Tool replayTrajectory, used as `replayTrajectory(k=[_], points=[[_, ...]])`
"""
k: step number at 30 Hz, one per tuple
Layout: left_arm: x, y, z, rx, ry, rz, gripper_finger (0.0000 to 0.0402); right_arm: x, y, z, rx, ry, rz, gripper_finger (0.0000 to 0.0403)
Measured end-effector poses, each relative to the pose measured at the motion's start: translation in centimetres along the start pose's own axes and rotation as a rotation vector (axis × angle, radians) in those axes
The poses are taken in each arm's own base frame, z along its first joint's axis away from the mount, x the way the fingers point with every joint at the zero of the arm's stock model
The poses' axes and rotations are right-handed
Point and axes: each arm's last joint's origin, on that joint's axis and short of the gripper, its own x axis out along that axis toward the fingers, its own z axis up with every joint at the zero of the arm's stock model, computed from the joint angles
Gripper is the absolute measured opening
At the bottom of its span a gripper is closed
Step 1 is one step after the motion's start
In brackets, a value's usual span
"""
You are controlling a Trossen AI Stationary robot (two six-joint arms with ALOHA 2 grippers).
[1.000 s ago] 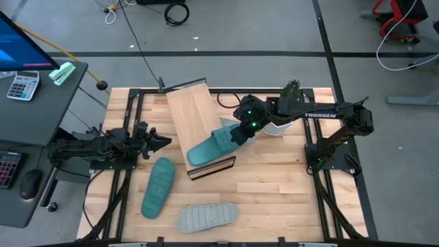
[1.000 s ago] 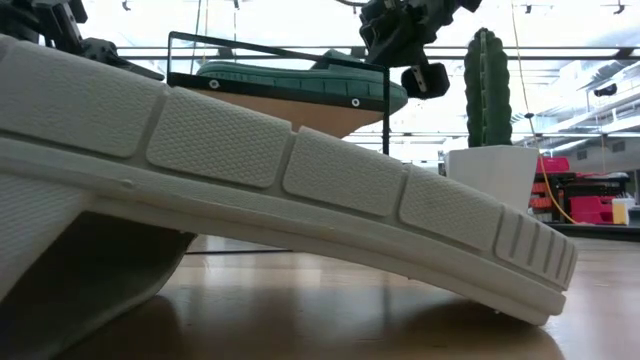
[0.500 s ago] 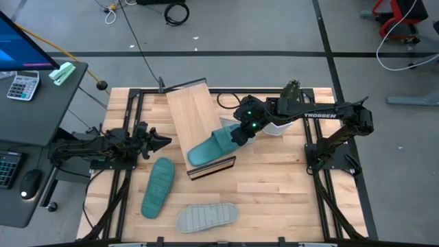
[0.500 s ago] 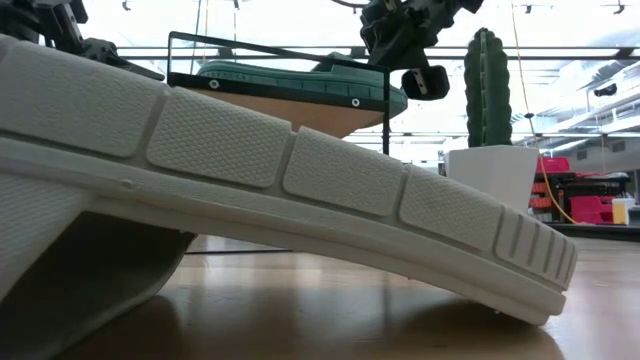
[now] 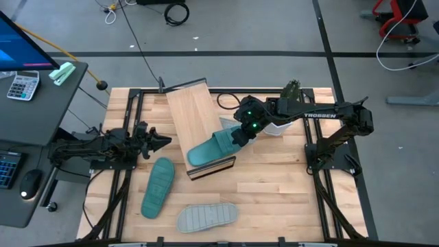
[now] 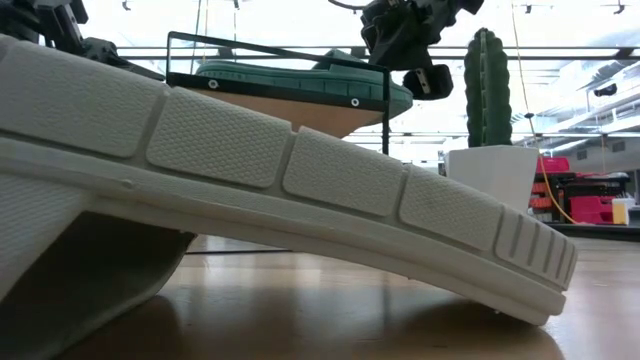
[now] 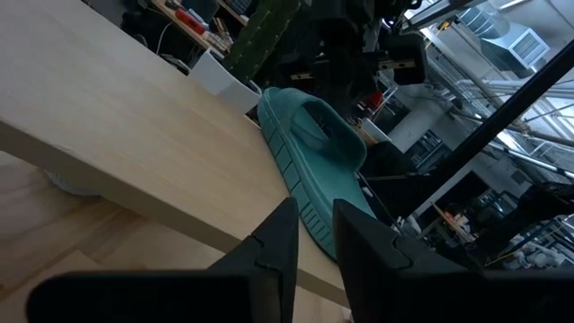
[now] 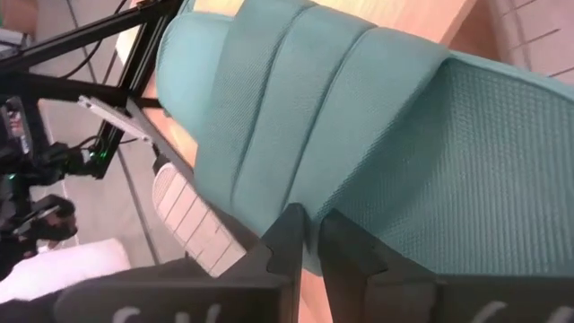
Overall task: Pick and place slides into the shelf
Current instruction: Put the right green slipper on the shelf
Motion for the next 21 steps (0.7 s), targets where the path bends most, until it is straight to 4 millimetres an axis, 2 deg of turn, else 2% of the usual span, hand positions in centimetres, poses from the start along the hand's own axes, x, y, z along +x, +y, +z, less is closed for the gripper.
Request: replayTrajectory(k=[10,21], points=[[0.0,0.0,0.0,0.003,0.0,0.0,0.008,0.16,0.31,-0.3,-0.006,0.02,0.018,0.0037],[0.0,0.0,0.0,0.011,0.0,0.001,0.0078,0.16,0.14,-0.48,0.011,0.04,0.004,0.0073]])
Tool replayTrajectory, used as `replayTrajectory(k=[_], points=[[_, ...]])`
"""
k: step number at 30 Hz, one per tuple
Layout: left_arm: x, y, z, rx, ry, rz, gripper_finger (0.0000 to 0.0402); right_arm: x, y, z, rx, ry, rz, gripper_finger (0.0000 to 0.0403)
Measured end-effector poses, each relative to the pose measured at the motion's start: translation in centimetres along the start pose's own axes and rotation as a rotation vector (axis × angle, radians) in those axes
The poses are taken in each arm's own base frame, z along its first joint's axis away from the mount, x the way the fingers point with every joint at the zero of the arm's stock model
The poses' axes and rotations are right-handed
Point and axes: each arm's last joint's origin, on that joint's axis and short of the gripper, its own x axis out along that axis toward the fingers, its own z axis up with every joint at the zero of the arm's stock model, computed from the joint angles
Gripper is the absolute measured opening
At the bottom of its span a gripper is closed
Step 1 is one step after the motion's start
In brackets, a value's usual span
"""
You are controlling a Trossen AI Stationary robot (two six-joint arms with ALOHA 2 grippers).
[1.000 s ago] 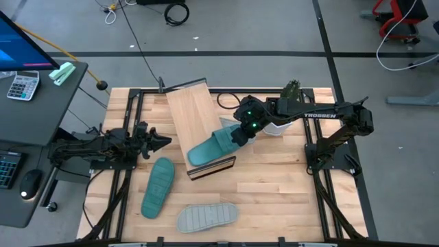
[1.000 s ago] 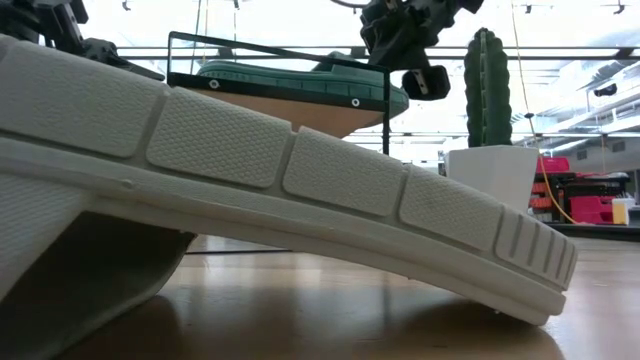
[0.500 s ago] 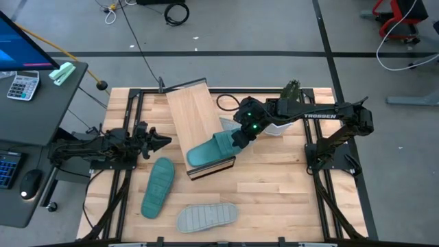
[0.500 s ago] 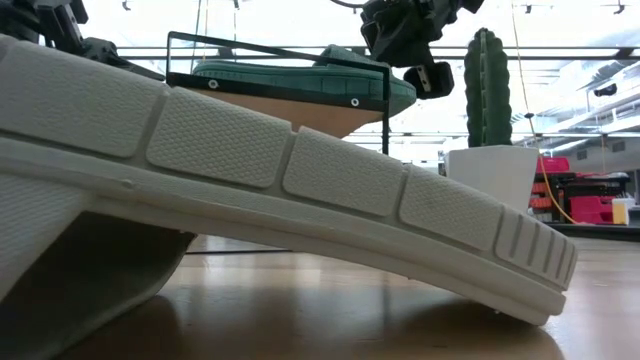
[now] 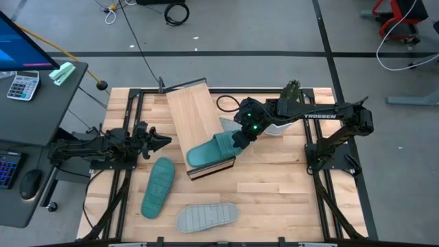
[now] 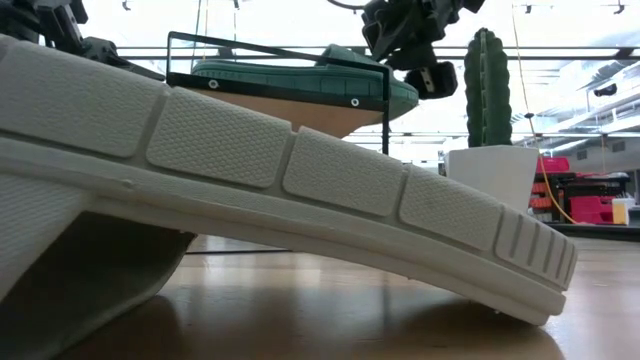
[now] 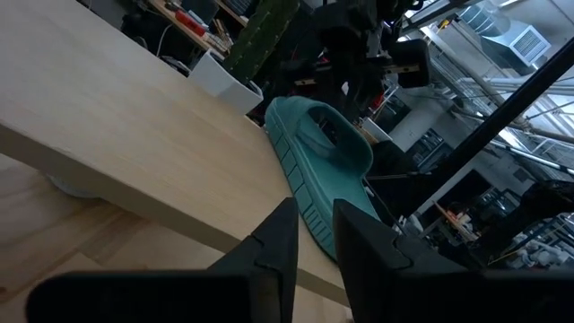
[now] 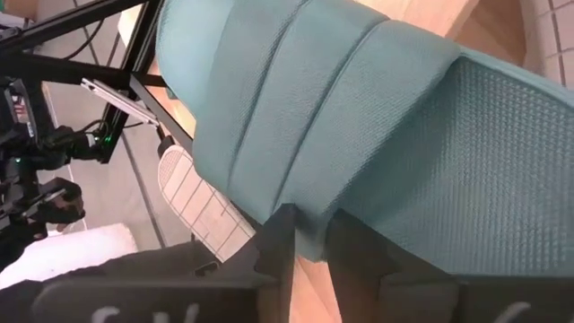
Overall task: Pick and place slides into the shelf
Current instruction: Put the right green slipper on the shelf, then put the top white slipper on the shelf
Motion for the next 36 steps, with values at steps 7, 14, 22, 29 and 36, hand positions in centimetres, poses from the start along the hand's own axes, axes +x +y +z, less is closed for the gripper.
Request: replayTrajectory(k=[7,14,22,29,36], points=[[0.0,0.0,0.0,0.0,0.0,0.0,0.0082,0.0,0.0,0.0,0.012,-0.004,-0.007,0.0102],[0.0,0.0,0.0,0.0,0.0,0.001,0.0082,0.0,-0.1,-0.1,0.006,-0.002,-0.024,0.0127],[0.0,0.0,0.0,0.0,0.0,0.001,0.0083,-0.1,-0.3,0.0,0.002,-0.014,-0.037,0.016],[0.0,0.0,0.0,0.0,0.0,0.0,0.0087,-0.6,-0.8,0.6,0.02,-0.035,-0.042,0.0181],[0.0,0.0,0.0,-0.001,0.0,0.001,0.0083,-2.8,-1.0,0.9,0.026,-0.095,-0.023,0.0191]])
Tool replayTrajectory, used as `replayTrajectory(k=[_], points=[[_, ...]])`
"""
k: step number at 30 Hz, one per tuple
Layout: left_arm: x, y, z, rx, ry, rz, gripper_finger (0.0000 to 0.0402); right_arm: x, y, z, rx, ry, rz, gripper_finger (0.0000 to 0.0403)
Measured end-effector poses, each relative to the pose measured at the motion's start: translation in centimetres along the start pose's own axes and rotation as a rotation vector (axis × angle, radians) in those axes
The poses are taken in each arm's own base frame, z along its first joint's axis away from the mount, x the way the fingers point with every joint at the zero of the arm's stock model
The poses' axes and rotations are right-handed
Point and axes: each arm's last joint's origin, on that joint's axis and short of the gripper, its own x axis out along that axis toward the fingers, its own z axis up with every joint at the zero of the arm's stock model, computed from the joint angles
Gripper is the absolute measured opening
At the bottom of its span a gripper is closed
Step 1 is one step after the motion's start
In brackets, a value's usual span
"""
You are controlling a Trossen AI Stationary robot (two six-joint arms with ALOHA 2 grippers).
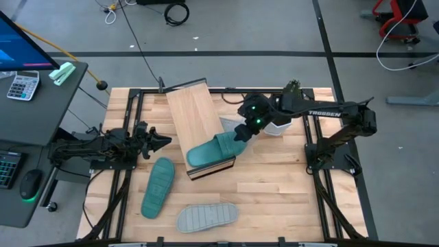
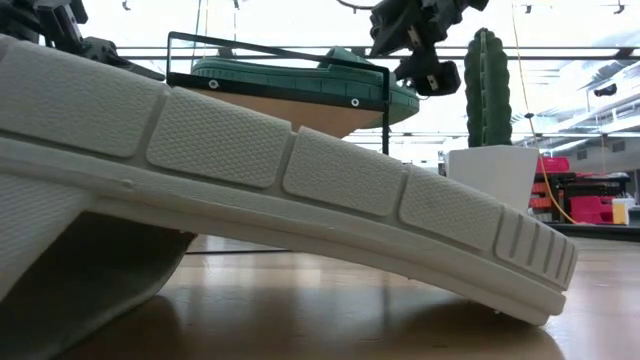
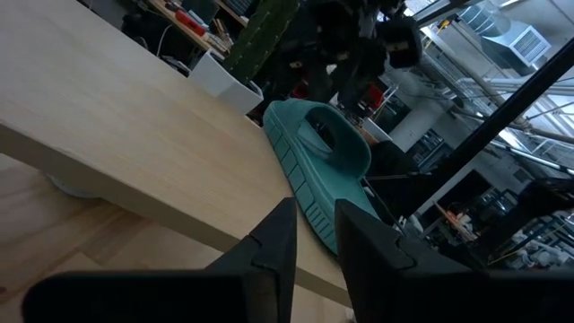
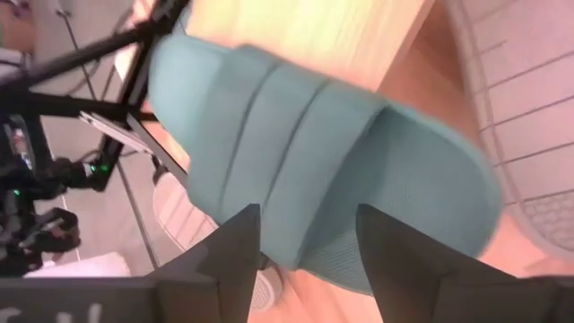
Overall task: Pick and place slides into the shelf
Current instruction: Put the top white slipper on the shelf
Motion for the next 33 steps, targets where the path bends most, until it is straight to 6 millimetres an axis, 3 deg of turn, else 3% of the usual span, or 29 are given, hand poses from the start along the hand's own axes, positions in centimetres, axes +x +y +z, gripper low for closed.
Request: replayTrajectory(k=[8,14,19,26,33], points=[[0.0,0.0,0.0,-0.001,0.0,0.0,0.0091,-5.8,1.0,-1.4,-0.021,-0.144,0.053,0.0187],[0.0,0.0,0.0,-0.002,0.0,0.0,0.0091,-10.4,1.4,-5.5,0.056,-0.238,-0.036,0.0175],[0.0,0.0,0.0,-0.011,-0.001,0.0,0.0091,-12.5,1.7,-8.9,0.112,-0.266,-0.084,0.0167],[0.0,0.0,0.0,-0.011,-0.001,0.0,0.0081,-12.7,0.7,-12.9,0.332,-0.343,-0.293,0.0159],[0.0,0.0,0.0,-0.012,-0.002,0.0,0.0084,-7.9,-1.1,-17.1,0.485,-0.488,-0.272,0.0158]])
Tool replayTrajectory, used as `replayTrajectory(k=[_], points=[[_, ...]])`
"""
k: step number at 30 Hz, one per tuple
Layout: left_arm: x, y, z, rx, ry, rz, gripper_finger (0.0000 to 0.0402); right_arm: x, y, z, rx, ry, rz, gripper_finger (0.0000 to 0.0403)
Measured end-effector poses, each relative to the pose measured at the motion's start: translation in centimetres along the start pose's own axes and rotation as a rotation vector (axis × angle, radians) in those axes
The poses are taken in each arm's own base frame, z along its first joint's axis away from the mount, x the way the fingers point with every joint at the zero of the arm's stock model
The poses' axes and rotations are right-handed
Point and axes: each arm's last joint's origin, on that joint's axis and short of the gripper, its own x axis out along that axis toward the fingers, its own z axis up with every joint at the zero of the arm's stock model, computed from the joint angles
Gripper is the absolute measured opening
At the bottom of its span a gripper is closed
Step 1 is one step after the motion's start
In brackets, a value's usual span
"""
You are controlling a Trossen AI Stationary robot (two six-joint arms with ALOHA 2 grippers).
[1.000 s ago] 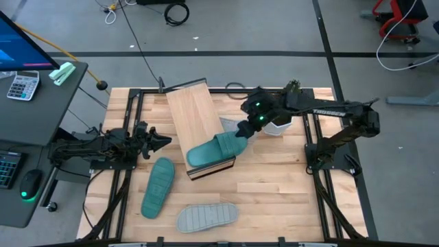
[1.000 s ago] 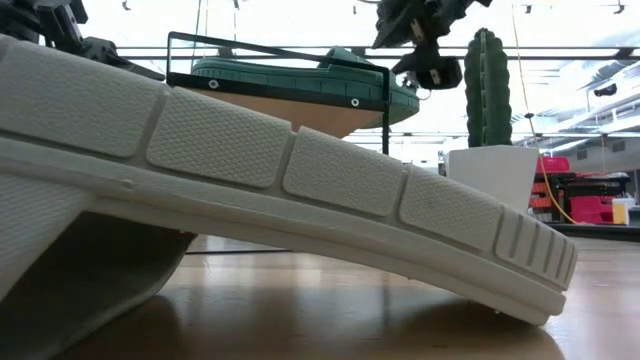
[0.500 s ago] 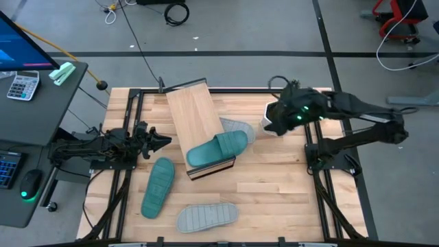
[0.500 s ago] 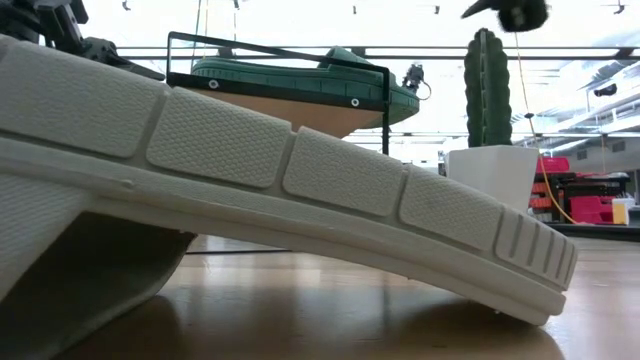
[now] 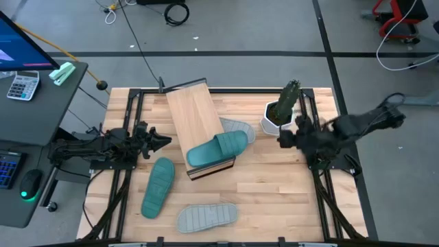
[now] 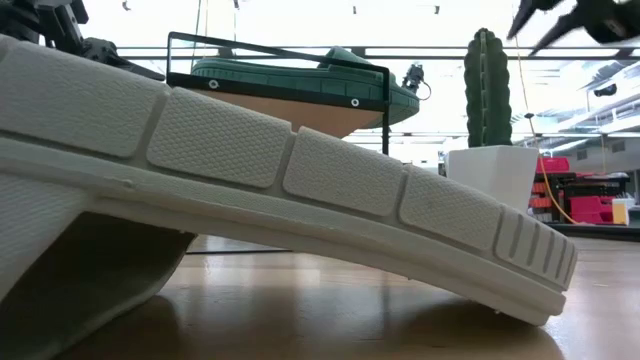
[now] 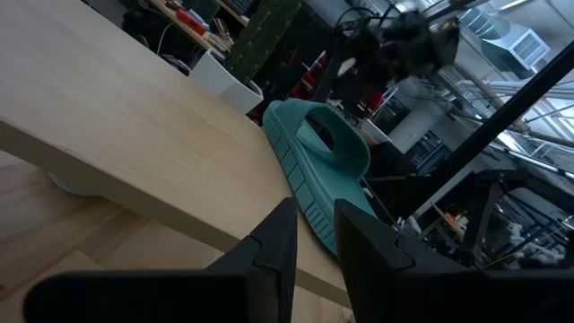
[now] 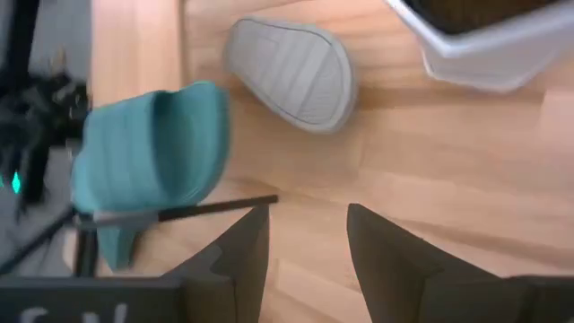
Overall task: Pick and place slides into the shelf
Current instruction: Put the top white slipper on the shelf
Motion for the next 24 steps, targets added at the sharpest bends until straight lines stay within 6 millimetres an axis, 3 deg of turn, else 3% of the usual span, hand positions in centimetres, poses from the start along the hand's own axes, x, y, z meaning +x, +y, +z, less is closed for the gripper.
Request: replayTrajectory(k=[5,10,24], points=[[0.0,0.0,0.0,-0.004,0.0,0.0,0.0082,3.1,-2.6,-3.4,0.201,-0.165,0.133,0.0157],[0.0,0.0,0.0,-0.032,-0.002,-0.001,0.0086,6.1,-3.2,-5.4,0.248,-0.27,0.252,0.0158],[0.0,0.0,0.1,-0.111,-0.009,-0.004,0.0087,11.1,-4.4,-7.4,0.231,-0.334,0.169,0.0157]])
